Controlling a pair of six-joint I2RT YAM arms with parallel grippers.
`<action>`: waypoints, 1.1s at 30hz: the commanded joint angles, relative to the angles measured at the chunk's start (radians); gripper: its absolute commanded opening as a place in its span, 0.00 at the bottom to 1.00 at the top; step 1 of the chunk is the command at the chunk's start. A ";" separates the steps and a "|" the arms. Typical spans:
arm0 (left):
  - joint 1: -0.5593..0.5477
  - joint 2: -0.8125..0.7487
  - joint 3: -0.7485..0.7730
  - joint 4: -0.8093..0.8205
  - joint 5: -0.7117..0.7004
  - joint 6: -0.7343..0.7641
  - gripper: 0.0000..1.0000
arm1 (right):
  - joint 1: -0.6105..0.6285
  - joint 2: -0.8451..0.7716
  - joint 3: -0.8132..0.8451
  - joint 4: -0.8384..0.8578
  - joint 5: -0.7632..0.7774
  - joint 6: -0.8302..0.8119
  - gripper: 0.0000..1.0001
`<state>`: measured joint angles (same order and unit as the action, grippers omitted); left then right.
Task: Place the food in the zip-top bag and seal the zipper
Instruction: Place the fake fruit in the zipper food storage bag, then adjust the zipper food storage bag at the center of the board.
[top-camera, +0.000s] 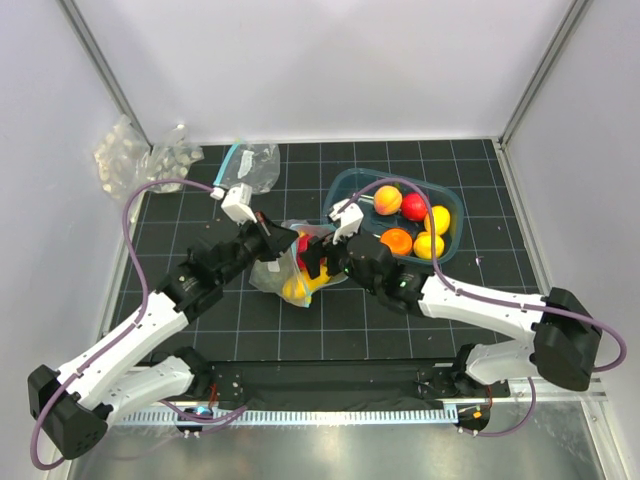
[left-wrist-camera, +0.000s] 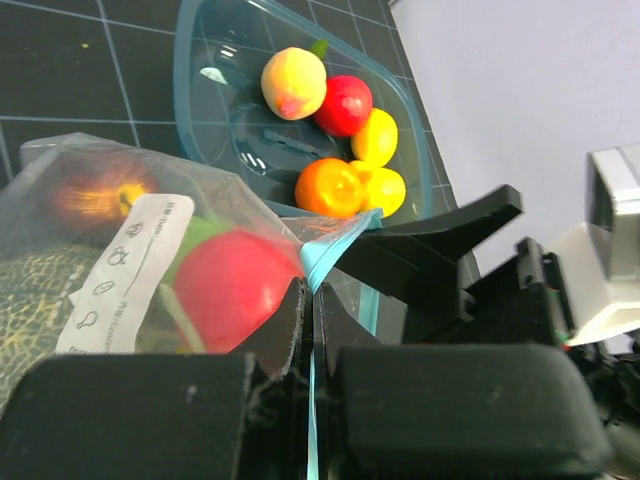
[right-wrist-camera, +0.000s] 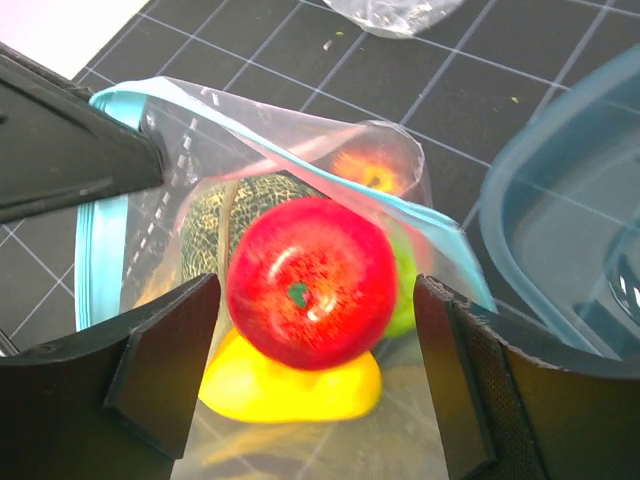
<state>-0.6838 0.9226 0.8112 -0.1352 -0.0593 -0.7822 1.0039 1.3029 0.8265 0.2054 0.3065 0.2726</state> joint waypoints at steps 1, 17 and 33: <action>0.013 -0.011 0.039 -0.015 -0.046 0.001 0.00 | 0.002 -0.073 0.059 -0.075 0.060 0.045 0.83; 0.050 -0.004 0.060 -0.127 -0.191 -0.040 0.00 | 0.001 -0.061 0.229 -0.403 0.292 0.192 0.75; 0.055 -0.094 0.054 -0.242 -0.459 -0.101 0.00 | 0.015 0.039 0.281 -0.454 0.152 0.287 0.56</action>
<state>-0.6380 0.8551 0.8326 -0.3454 -0.4210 -0.8600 1.0065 1.3365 1.0607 -0.2649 0.4854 0.5350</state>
